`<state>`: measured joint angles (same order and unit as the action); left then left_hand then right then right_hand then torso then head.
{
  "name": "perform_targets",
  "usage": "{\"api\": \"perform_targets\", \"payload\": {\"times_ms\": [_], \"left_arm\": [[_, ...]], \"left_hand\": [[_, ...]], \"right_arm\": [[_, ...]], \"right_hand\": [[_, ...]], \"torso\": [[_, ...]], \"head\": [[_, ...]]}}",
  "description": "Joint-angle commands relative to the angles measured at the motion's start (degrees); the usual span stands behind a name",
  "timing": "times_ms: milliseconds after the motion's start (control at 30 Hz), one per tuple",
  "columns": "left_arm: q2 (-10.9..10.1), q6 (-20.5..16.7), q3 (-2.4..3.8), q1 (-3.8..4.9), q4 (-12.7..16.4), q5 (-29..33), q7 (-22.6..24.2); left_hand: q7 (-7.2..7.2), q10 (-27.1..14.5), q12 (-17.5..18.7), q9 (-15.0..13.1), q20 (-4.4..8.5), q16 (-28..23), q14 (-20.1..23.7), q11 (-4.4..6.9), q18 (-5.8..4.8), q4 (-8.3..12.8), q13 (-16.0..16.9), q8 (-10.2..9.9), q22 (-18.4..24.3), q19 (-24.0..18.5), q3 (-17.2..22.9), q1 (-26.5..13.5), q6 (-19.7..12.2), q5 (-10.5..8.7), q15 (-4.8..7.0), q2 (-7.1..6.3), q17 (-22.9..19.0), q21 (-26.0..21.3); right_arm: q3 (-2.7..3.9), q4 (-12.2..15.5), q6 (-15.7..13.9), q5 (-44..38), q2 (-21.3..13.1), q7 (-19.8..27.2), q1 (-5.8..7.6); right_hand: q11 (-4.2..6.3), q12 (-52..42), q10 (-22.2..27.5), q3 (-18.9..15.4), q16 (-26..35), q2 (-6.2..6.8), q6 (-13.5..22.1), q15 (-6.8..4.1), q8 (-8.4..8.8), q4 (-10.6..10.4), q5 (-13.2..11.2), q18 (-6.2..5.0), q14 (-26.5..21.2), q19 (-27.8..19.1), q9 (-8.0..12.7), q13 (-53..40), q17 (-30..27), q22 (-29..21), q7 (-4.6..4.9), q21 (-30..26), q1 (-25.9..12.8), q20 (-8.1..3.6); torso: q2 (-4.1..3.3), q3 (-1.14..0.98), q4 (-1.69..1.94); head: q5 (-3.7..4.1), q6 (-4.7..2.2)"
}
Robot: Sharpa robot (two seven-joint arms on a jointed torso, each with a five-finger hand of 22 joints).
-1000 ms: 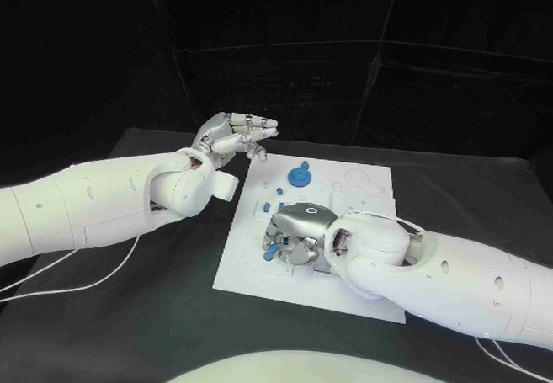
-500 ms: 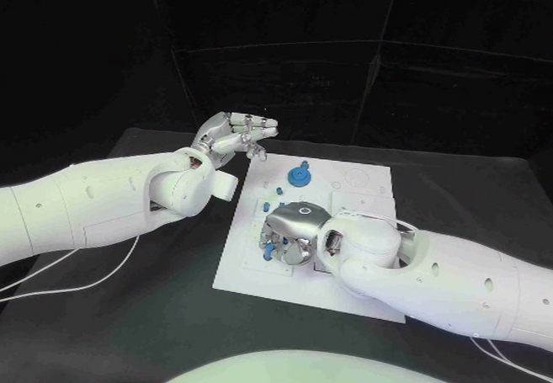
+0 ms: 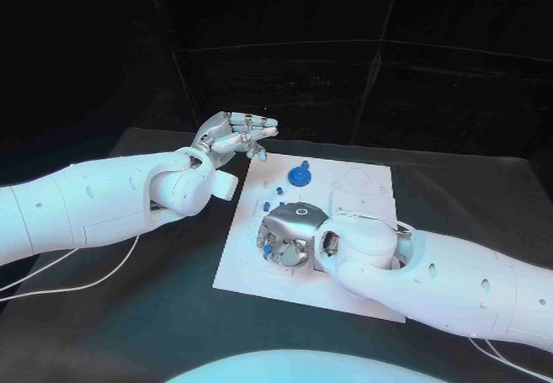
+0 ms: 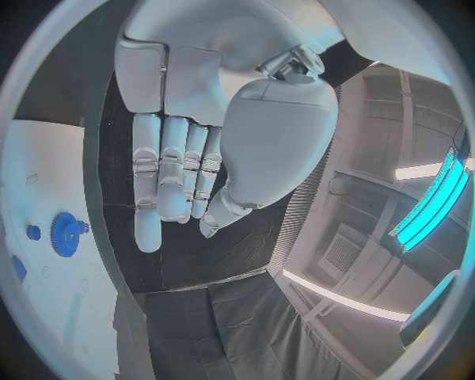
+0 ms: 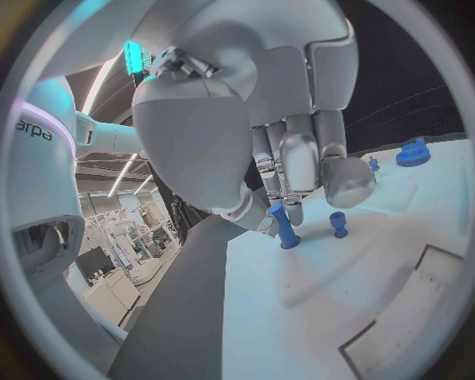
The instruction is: Assemble the parts on the task board
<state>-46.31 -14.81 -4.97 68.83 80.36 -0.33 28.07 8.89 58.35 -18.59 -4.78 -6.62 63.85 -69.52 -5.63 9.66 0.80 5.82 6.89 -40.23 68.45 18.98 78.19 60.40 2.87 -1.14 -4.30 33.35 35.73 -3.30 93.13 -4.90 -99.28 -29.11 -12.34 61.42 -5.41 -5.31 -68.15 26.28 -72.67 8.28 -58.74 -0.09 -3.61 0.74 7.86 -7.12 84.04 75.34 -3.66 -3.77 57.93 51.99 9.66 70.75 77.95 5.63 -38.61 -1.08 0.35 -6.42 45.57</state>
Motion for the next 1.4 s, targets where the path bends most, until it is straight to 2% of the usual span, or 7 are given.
{"api": "perform_targets", "payload": {"times_ms": [33, 433, 533, 767, 1067, 1300, 1400], "left_arm": [[0.0, 0.6, 0.06, 0.1, 0.1, 0.1, 0.4], [-0.1, 0.6, 0.06, 0.11, 0.1, 0.1, 0.4], [-0.1, 0.6, 0.06, 0.11, 0.1, 0.1, 0.4], [-0.1, 0.7, 0.06, 0.11, 0.0, 0.1, 0.3], [-0.4, 0.7, 0.06, 0.11, 0.0, 0.1, 0.3], [-0.7, 0.6, 0.05, 0.1, 0.0, 0.1, 0.4], [-0.9, 0.6, 0.04, 0.1, 0.0, 0.1, 0.4]], "left_hand": [[0.26, -0.5, -0.4, 0.0, -0.09, -0.2, 0.4, -0.1, 0.78, 0.1, 0.0, 0.2, 0.1, -0.3, -0.3, 0.3, -0.3, 0.1, 0.11, 0.27, 0.0, -0.3], [0.26, -0.5, -0.4, 0.0, -0.09, -0.2, 0.4, -0.1, 0.78, 0.1, 0.0, 0.2, 0.1, -0.3, -0.3, 0.3, -0.3, 0.1, 0.11, 0.27, 0.0, -0.3], [0.26, -0.5, -0.4, 0.0, -0.09, -0.2, 0.4, -0.1, 0.78, 0.1, 0.0, 0.2, 0.1, -0.3, -0.3, 0.3, -0.3, 0.1, 0.11, 0.27, 0.0, -0.3], [0.26, -0.5, -0.4, 0.0, -0.09, -0.2, 0.4, -0.1, 0.78, 0.1, 0.0, 0.2, 0.1, -0.3, -0.3, 0.3, -0.3, 0.1, 0.11, 0.27, 0.0, -0.3], [0.26, -0.5, -0.4, 0.0, -0.09, -0.2, 0.4, -0.1, 0.78, 0.1, 0.0, 0.2, 0.1, -0.3, -0.3, 0.3, -0.3, 0.1, 0.11, 0.27, 0.0, -0.3], [0.26, -0.5, -0.4, 0.0, -0.09, -0.2, 0.4, -0.1, 0.78, 0.1, 0.0, 0.2, 0.1, -0.3, -0.3, 0.3, -0.3, 0.1, 0.11, 0.27, 0.0, -0.3], [0.26, -0.5, -0.4, 0.0, -0.09, -0.2, 0.4, -0.1, 0.78, 0.1, 0.0, 0.2, 0.1, -0.3, -0.3, 0.3, -0.3, 0.1, 0.11, 0.27, 0.0, -0.3]], "right_arm": [[-0.02, 0.0, 0.1, 0.7, 0.1, 0.9, 0.06], [-0.06, 0.1, -0.2, 1.3, -0.1, 0.9, 0.06], [-0.07, 0.1, -1.2, 1.3, -0.2, 0.9, 0.06], [-0.07, 0.9, -6.6, 1.5, -1.4, 2.0, 0.01], [0.01, 4.8, -11.5, 3.1, -6.0, 4.3, 0.03], [1.5, 10.0, -15.8, 15.8, -15.2, 5.7, 1.49], [1.89, 11.5, -17.4, 23.1, -20.1, 4.5, 2.6]], "right_hand": [[0.0, 0.3, 0.7, -0.5, -0.1, 0.2, 0.7, 0.31, 0.09, -0.1, 0.2, 0.25, 1.0, 0.0, 0.0, 0.0, 0.0, -0.1, -0.01, -0.2, -0.6, 0.42], [-0.17, 0.7, 1.4, -1.2, -0.3, 0.44, 1.2, 0.44, 0.02, -0.3, 0.1, 0.18, 1.0, -0.2, -0.1, 0.0, 0.3, -0.4, 0.06, -0.4, -1.0, 0.51], [-0.77, 1.7, 5.1, -2.8, 1.9, 1.23, 3.2, 0.93, 0.15, -0.5, 0.0, -0.56, -0.3, -2.5, 0.0, 0.2, -3.5, -5.0, 0.2, -3.2, -1.6, 0.83], [-1.61, -0.1, 15.1, -13.2, 7.4, 0.69, 8.3, 1.94, -0.21, -1.1, 0.0, -2.48, -4.5, -8.2, -0.2, -0.2, -11.8, -17.1, 0.58, -11.8, -0.9, 1.87], [-1.89, -4.6, 18.5, -22.9, 14.3, -1.24, 9.5, 2.15, -0.23, -3.4, 1.7, -3.49, -8.7, -11.4, -0.3, -0.3, -23.8, -24.5, 0.5, -17.9, 1.9, 2.12], [-0.72, -11.9, 10.3, -25.7, 11.8, -3.21, 5.7, 1.31, -1.71, -5.0, 2.5, -3.53, -7.3, -10.6, -0.8, -1.9, -20.9, -25.1, 0.4, -18.6, 2.5, 1.53], [0.47, -16.1, 3.5, -26.6, 4.6, -4.05, 3.3, 0.37, -2.78, -6.2, 3.1, -2.16, -3.1, -5.7, -1.1, -3.4, -10.2, -16.0, -0.1, -12.3, 1.7, 0.77]], "torso": [[0.0, -0.01, 0.03], [-0.01, -0.01, 0.0], [0.02, -0.01, 0.01], [0.01, -0.06, 0.04], [0.19, -0.02, -0.31], [0.43, 0.02, -0.29], [0.48, 0.11, -0.37]], "head": [[0.07, -0.02], [0.02, 0.04], [0.01, 0.04], [-0.02, -0.03], [-0.54, -0.13], [0.43, -0.67], [1.34, -1.11]]}}
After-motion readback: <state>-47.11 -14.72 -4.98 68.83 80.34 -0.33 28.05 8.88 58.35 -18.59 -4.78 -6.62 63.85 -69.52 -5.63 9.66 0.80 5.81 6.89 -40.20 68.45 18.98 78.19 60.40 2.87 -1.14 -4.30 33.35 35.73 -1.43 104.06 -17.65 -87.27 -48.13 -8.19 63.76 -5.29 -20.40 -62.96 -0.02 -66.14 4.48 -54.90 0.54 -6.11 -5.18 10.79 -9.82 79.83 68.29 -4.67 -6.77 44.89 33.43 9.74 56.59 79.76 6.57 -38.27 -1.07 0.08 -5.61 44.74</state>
